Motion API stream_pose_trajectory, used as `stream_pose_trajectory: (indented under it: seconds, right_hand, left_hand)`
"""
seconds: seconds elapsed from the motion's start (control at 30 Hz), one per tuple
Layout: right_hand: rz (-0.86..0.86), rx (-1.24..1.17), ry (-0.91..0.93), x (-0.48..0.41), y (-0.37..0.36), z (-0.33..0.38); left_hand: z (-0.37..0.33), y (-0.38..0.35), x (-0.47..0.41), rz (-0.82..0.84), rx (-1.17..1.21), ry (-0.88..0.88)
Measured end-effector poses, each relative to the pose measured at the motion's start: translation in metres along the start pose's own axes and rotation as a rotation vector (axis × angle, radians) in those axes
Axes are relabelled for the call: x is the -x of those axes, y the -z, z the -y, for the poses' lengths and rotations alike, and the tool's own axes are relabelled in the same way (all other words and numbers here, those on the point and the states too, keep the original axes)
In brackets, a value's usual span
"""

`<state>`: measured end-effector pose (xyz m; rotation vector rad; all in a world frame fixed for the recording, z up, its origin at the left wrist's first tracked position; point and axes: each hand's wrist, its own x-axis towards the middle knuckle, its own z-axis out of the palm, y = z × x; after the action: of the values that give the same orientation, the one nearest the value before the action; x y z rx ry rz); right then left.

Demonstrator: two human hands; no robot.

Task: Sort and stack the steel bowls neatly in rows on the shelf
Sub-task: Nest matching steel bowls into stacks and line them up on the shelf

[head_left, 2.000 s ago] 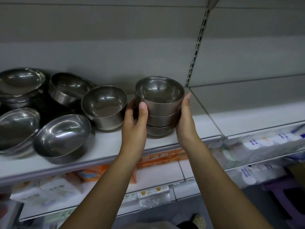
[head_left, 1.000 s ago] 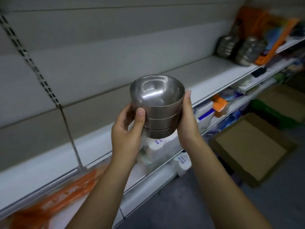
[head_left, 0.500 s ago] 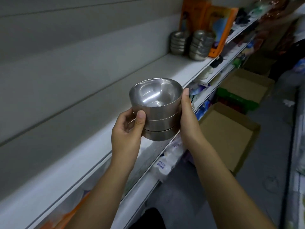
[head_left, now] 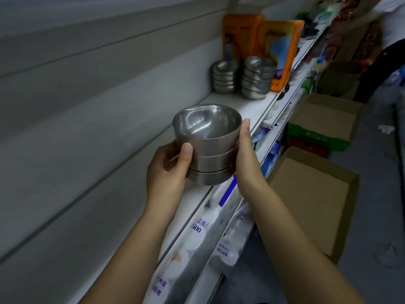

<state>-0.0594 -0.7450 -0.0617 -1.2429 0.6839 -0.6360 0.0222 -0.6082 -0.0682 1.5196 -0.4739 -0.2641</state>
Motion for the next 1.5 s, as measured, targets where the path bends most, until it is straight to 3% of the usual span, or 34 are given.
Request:
stream_pose_trajectory:
  seconds: [0.2,0.63,0.93,1.33,1.5]
  right_hand:
    - [0.028,0.025,-0.048,-0.043,0.001,0.001]
    - [0.332,-0.011,-0.023,-0.184,-0.012,-0.011]
    - [0.418,0.055,-0.029,-0.263,-0.022,-0.005]
    - [0.652,-0.042,-0.002,-0.3,-0.056,-0.017]
    - [0.671,-0.021,-0.038,-0.306,-0.063,-0.018]
  left_hand:
    - [0.011,-0.015,-0.033,-0.036,0.004,0.039]
    - [0.031,-0.065,-0.113,-0.282,-0.082,0.045]
    - [0.043,-0.103,-0.16,-0.397,-0.101,0.046]
    - [0.058,-0.096,-0.187,-0.563,-0.172,0.042]
    - [0.066,-0.094,-0.191,-0.597,-0.227,0.034]
